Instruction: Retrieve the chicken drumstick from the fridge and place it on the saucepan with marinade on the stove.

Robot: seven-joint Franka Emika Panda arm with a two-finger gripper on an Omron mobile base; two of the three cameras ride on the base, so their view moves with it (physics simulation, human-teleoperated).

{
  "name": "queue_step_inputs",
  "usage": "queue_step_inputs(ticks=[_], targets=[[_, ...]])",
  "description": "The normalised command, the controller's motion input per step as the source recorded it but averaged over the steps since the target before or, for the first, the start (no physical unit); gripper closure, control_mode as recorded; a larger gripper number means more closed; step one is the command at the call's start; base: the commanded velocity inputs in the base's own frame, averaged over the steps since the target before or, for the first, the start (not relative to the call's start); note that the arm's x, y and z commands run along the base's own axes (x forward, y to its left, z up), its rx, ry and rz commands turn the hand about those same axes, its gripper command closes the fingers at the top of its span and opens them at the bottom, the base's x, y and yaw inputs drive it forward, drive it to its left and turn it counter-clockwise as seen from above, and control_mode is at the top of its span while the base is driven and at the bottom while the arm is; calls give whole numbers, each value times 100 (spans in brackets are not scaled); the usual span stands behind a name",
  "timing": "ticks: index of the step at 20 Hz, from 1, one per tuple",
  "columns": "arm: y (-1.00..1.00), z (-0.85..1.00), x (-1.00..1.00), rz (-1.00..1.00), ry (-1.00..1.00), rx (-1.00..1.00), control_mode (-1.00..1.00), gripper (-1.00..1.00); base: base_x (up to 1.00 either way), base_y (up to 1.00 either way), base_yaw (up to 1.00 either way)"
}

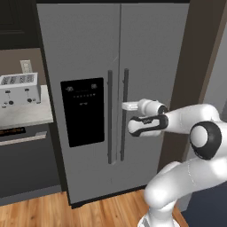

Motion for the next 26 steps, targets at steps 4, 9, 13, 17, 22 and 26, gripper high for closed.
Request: queue_step_inputs(ticks=[4,9,13,17,22,26], targets=[[0,-5,39,0,0,0,-100,-100,0,0,0],[0,-8,48,0,0,0,-100,-100,0,0,0],[3,-9,54,0,0,0,-100,-100,0,0,0],[6,-14,53,0,0,0,-100,-100,0,0,0],[3,-13,42,0,0,0,-100,-100,0,0,0],[0,-2,13,0,0,0,-100,-100,0,0,0]])
